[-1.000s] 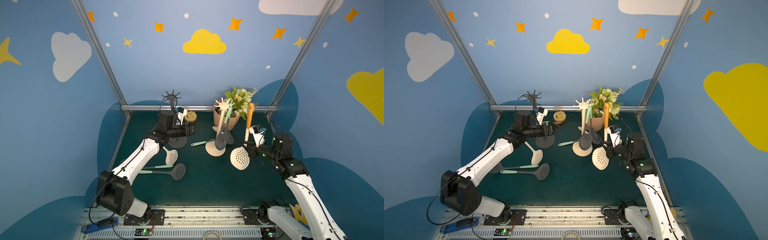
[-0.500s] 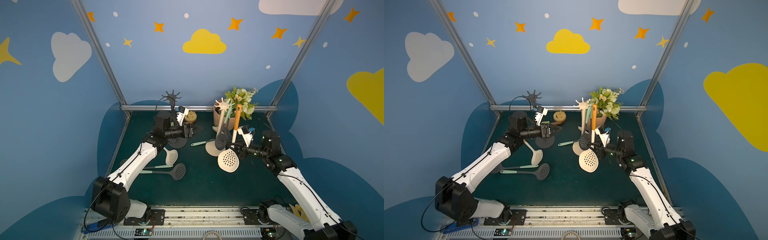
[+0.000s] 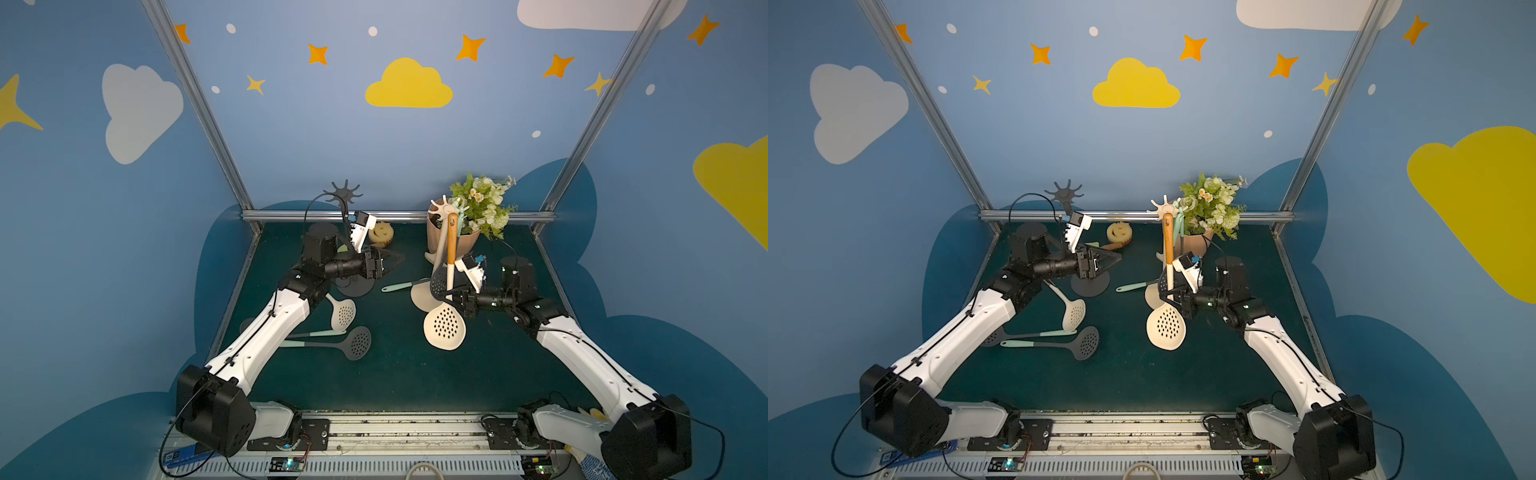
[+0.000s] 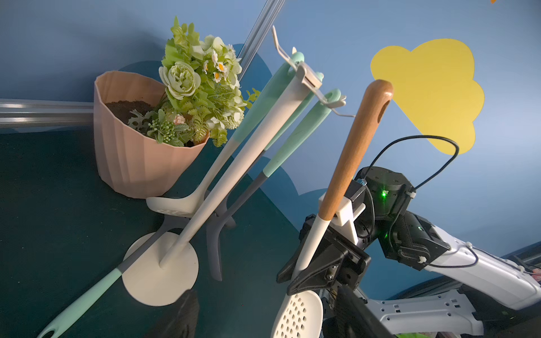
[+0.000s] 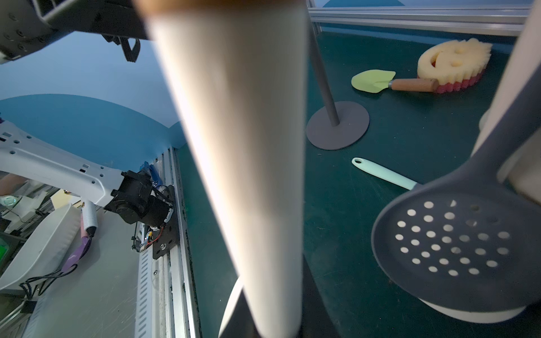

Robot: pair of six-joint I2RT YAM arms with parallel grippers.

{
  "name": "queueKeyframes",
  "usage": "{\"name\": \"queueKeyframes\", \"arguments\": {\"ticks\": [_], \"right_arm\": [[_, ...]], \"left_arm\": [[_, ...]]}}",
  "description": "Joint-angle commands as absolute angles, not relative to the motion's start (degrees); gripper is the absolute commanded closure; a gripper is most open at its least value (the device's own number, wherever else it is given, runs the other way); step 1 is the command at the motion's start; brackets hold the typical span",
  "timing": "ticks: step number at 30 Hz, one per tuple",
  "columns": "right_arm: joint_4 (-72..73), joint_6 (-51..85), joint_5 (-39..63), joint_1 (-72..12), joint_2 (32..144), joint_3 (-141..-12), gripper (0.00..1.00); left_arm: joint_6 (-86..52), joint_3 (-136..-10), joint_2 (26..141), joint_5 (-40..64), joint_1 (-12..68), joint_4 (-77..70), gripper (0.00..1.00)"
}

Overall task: Hang the skimmer on the kitchen utensil rack
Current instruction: Hang the skimmer on the rack.

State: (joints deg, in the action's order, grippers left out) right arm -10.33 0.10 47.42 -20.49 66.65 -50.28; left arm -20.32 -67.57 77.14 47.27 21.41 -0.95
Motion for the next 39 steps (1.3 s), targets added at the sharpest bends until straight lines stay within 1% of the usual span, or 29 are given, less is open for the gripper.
{"name": "queueKeyframes", "arguments": {"ticks": [1, 5, 8, 11, 16, 23, 28, 30, 39], "right_arm": [[-8.30, -0.18, 50.73, -20.74, 66.28, -52.22, 0.94], [-9.42, -0.41, 51.57, -20.74, 65.51, -51.94, 0.94], [-10.10, -0.37, 51.81, -20.65, 64.45, -51.72, 0.94], [-10.69, -0.61, 51.60, -20.57, 63.10, -51.57, 0.94], [-10.42, 0.00, 53.13, -20.54, 61.18, -51.76, 0.94], [-11.61, 0.16, 54.79, -20.39, 59.56, -52.96, 0.94], [-12.83, 0.29, 55.65, -20.39, 58.44, -53.61, 0.94], [-12.78, 0.52, 55.60, -20.39, 58.27, -53.53, 0.94], [-12.94, 0.72, 56.42, -20.37, 58.82, -54.17, 0.94]], "left_arm": [[-19.16, -66.72, 76.53, 48.76, 21.71, -2.48, 0.26], [-16.83, -65.19, 75.31, 50.61, 24.02, -4.75, 0.26], [-9.28, -64.64, 74.16, 48.11, 29.23, -2.78, 0.26], [-5.90, -64.55, 74.62, 45.16, 34.19, -3.42, 0.27], [-6.35, -67.39, 78.61, 45.35, 36.74, -6.42, 0.27], [-6.80, -67.85, 82.45, 45.26, 39.06, -14.55, 0.28], [-8.16, -69.60, 85.15, 46.97, 40.03, -18.63, 0.38], [-9.23, -70.23, 85.82, 47.65, 40.47, -20.31, 0.41], [-11.21, -72.49, 89.79, 48.10, 41.92, -25.09, 0.64]]}}
